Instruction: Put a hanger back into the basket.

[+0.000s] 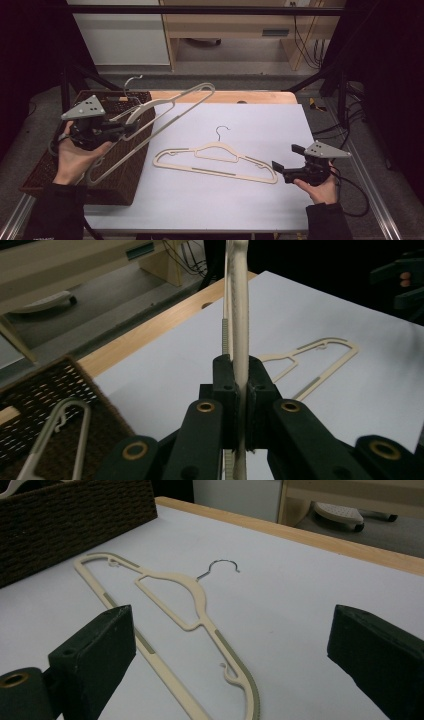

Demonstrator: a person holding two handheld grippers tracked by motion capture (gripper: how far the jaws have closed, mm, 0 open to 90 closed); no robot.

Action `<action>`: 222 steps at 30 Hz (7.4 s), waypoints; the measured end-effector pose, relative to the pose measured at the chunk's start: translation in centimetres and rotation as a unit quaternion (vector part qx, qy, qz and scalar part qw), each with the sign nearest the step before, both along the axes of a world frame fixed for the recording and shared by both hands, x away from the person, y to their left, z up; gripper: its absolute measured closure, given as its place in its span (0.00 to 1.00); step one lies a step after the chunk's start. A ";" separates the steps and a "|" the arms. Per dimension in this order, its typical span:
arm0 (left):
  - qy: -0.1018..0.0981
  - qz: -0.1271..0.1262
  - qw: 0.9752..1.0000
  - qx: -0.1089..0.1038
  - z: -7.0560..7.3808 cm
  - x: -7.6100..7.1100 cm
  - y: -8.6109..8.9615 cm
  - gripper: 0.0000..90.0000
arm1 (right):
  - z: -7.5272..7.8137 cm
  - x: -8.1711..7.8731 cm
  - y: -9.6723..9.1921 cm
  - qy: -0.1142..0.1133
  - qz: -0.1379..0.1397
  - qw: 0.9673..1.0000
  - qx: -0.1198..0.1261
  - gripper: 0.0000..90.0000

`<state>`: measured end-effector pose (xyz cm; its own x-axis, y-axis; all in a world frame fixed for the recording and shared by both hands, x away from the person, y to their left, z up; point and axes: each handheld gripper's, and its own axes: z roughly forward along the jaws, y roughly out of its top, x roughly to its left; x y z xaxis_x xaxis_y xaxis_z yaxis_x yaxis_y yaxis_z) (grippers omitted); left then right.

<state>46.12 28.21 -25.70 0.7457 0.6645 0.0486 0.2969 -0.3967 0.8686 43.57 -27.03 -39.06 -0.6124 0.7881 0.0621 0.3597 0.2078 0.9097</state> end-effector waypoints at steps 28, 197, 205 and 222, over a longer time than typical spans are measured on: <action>0.039 0.086 0.996 0.003 -4.4 2.8 11.9 0.96 | -0.2 0.2 0.3 0.005 0.004 1.000 -0.007 0.06; 0.038 -0.033 0.999 -0.014 -12.4 0.9 -12.4 0.11 | -6.1 8.6 6.8 0.115 0.155 0.964 -0.182 0.89; 0.060 -0.032 0.998 -0.005 -13.3 4.1 -15.2 0.12 | -5.2 7.8 6.4 0.108 0.151 0.966 -0.182 0.89; 0.104 -0.022 0.994 0.036 -17.3 9.4 -18.1 0.18 | -4.2 7.0 6.6 0.092 0.155 0.966 -0.188 0.89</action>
